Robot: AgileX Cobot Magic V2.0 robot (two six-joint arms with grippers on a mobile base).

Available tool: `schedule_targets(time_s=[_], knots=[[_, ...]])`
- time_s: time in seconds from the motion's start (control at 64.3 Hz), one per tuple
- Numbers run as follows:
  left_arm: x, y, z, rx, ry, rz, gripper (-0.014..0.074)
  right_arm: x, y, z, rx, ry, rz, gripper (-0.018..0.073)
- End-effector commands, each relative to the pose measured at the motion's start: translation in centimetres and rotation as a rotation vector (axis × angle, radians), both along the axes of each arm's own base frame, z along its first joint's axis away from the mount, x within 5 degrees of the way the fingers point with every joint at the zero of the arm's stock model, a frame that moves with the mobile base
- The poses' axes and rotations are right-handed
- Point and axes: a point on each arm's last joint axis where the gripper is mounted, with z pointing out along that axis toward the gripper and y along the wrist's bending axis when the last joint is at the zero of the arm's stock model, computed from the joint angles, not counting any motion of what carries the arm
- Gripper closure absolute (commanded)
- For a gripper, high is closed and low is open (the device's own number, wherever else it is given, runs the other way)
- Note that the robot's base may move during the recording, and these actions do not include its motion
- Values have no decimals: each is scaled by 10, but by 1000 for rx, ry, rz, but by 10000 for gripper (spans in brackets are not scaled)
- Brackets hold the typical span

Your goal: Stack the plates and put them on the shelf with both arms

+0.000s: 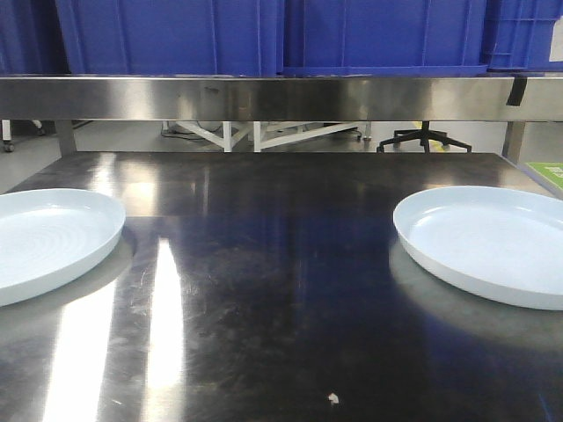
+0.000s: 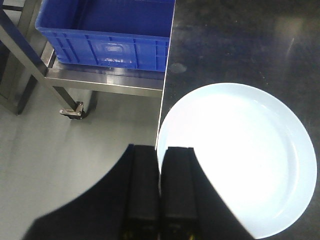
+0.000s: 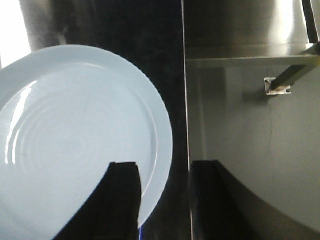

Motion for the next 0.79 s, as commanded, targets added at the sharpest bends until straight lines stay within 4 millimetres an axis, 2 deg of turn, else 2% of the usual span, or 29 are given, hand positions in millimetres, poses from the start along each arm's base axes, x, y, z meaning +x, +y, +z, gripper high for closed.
schedule_targets(time_s=[0.0, 0.124, 0.326, 0.42, 0.591, 0.668, 0.777], knots=[[2, -2, 17, -16, -98, -11, 500, 9, -1, 9, -6, -37, 2, 197], [2, -2, 17, -16, -98, -11, 500, 14, -1, 3, -6, -16, 3, 197], [5, -2, 15, -15, -83, -10, 474, 16, 0, 4, -6, -44, 4, 197], [9, -3, 10, -12, -56, -10, 400, 17, 0, 4, -6, -51, 6, 197], [25, -5, -4, -4, 16, -11, 190, 18, 0, 5, -6, -69, 6, 192], [35, -5, -13, 3, 60, -11, 154, 18, 0, 6, -6, -73, 7, 192], [48, -7, -25, 12, 98, -14, 154, 18, 0, 6, -6, -74, 7, 192]])
